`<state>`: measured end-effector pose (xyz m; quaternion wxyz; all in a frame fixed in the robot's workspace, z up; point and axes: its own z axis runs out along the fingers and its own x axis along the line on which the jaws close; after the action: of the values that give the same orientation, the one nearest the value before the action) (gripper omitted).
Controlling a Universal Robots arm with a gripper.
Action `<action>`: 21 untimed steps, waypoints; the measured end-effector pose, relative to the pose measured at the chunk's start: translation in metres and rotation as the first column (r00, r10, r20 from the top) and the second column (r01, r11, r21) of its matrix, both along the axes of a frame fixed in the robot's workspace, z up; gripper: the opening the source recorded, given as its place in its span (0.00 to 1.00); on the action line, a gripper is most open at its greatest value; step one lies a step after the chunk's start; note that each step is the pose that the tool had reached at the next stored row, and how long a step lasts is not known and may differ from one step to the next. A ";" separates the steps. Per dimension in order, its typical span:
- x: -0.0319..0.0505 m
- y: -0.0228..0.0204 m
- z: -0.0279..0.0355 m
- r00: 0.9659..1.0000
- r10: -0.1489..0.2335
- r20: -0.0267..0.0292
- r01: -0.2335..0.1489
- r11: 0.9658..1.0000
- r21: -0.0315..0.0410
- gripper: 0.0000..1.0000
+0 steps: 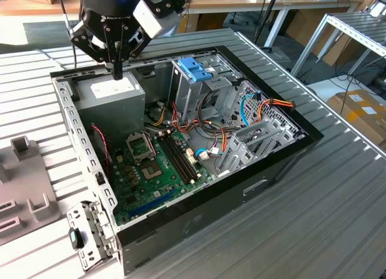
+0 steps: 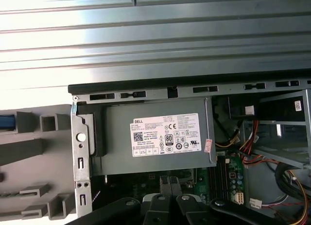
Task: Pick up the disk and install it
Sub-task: 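Reach for the disk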
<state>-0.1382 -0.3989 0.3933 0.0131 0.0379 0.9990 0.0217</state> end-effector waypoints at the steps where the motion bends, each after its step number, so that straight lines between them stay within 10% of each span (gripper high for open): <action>1: -0.0004 0.0000 0.0000 1.000 0.000 0.000 0.000 1.000 0.000 0.11; 21: -0.0108 0.0000 0.0000 1.000 0.000 0.000 0.000 1.000 0.000 0.11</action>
<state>-0.1490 -0.3989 0.3933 0.0131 0.0379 0.9990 0.0217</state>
